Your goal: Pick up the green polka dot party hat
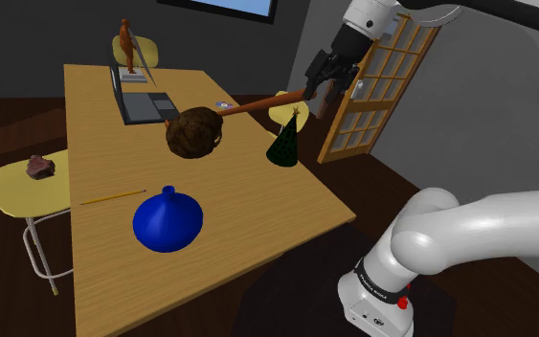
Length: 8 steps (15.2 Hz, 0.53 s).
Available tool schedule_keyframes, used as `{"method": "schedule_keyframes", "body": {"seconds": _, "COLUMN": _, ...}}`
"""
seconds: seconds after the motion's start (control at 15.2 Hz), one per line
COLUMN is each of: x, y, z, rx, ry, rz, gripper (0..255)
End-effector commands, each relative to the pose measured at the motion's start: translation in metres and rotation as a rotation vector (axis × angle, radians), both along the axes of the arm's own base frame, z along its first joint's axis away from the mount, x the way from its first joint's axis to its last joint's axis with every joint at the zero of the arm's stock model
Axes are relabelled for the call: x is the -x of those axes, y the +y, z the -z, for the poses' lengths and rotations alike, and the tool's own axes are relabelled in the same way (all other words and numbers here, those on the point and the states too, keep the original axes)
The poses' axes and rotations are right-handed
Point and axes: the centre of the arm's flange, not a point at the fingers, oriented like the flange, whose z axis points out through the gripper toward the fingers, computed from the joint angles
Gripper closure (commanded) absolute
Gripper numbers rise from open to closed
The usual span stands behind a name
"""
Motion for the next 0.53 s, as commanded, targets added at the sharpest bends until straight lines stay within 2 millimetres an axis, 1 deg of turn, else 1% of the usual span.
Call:
{"method": "schedule_keyframes", "body": {"seconds": 0.0, "x": 0.0, "y": 0.0, "z": 0.0, "rx": 0.0, "ry": 0.0, "rz": 0.0, "gripper": 0}}
{"method": "schedule_keyframes", "body": {"seconds": 0.46, "x": -0.049, "y": -0.065, "z": 0.037, "rx": 0.04, "ry": 0.026, "rz": -0.024, "gripper": 0}}
